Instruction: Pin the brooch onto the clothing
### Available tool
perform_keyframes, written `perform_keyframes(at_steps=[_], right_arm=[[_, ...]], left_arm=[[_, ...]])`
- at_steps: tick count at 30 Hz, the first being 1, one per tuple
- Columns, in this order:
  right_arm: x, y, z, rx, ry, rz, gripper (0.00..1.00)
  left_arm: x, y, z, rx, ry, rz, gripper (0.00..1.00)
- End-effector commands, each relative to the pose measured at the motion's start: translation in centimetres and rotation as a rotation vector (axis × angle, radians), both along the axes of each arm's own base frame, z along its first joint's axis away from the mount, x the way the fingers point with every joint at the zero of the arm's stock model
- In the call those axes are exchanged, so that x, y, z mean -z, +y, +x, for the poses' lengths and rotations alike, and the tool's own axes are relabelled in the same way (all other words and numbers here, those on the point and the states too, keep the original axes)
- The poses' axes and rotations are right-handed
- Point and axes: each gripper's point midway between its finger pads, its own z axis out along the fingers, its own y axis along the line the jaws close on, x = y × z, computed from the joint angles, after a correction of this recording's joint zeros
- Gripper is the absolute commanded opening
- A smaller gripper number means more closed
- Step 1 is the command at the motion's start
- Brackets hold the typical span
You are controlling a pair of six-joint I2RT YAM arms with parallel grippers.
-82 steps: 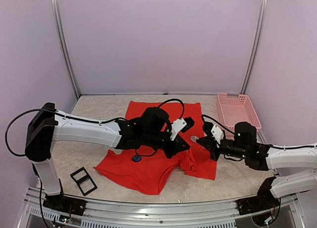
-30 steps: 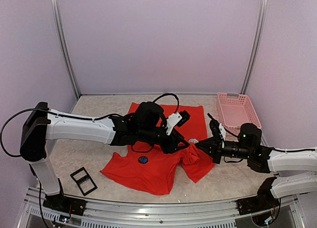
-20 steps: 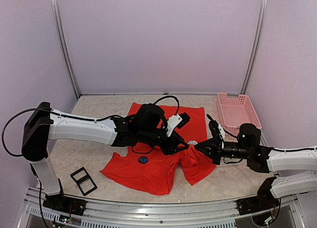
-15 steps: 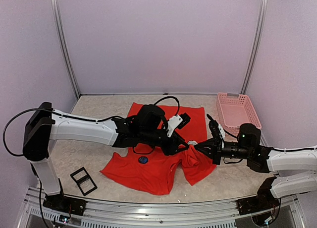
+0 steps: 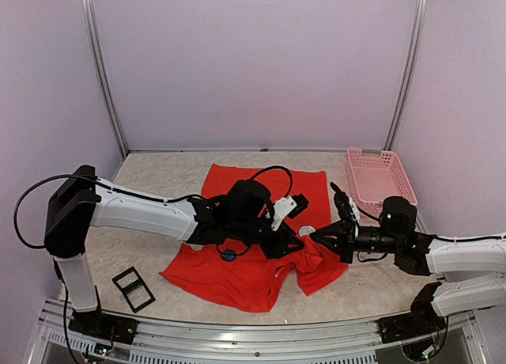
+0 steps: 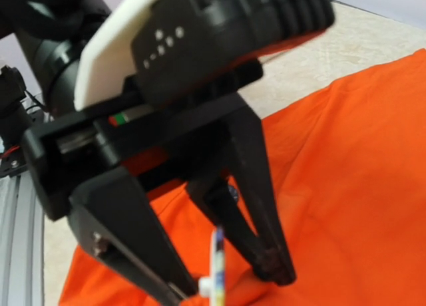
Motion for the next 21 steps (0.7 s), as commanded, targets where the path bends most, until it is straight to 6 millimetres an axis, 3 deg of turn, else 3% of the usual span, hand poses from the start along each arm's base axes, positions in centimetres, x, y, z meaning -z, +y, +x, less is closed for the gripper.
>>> perform_keyframes(at_steps=[1,5,11,18,21], right_arm=[[-1.6,0.2,-0.6,-0.076,-0.025,0.044,0.00],[-1.8,0.6,-0.9,-0.126,-0.016,0.052,0.00],[-1.9,1.0,-1.0,-0.154,-0.019,0.050,0.00],[-2.1,1.0,-1.0,-0.157,-0.030,0.049,0.00],[-1.9,1.1,-1.1,-0.167,-0.022,0.045,0.00]], left_arm=[[-4.4,1.0,-0.6,0.050,-0.090,-0.091,0.41],[-6.6,1.1,-2.4,0.148,-0.130,-0.148,0.34],[-6.0,0.7,-2.6,0.176,-0.122,-0.122,0.24],[-5.3,0.7,-2.5,0.192,-0.118,-0.096,0.00],[-5.8,0.5,-2.7,0.196,-0.105,-0.121,0.00]])
